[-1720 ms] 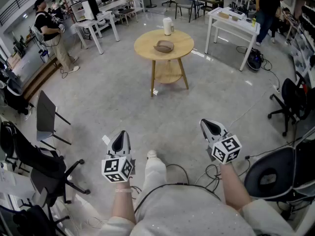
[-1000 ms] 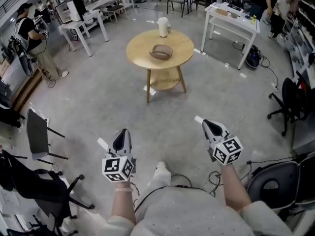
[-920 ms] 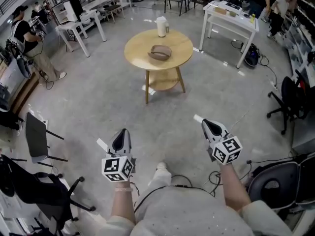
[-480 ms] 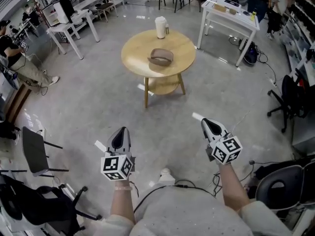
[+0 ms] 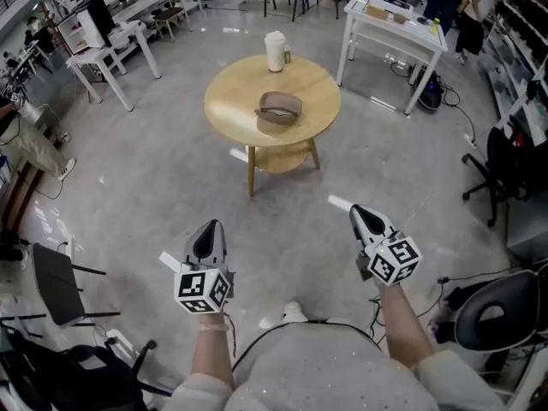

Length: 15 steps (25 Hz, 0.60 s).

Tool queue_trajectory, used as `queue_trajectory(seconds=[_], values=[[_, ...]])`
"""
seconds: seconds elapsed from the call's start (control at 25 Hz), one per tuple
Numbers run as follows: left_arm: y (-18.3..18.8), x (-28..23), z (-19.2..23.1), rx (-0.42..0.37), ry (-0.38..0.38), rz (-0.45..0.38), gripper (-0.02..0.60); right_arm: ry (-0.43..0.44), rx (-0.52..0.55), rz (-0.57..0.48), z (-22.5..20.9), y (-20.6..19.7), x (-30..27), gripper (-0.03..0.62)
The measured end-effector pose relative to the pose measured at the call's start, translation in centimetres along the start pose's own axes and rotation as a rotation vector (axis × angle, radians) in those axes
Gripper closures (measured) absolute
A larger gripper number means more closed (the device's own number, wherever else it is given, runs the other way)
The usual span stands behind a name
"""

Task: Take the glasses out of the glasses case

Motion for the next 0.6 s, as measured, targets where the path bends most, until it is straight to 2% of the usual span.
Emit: queue_trajectory(seconds=[0.6], values=[[-0.1, -2.9, 2.1, 0.015, 0.012, 0.019, 0.577, 0.008, -0.019, 0.013, -1.5, 0.5, -3.8, 0.588]])
Point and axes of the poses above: the fingertips, and each gripper's own axes: x backward along the fingers, z to its left, y out of its top, the point moved 5 cm from there along x, backward along the fingers, and after that the axes turned 5 degrees about x, right-handed, at the moved point
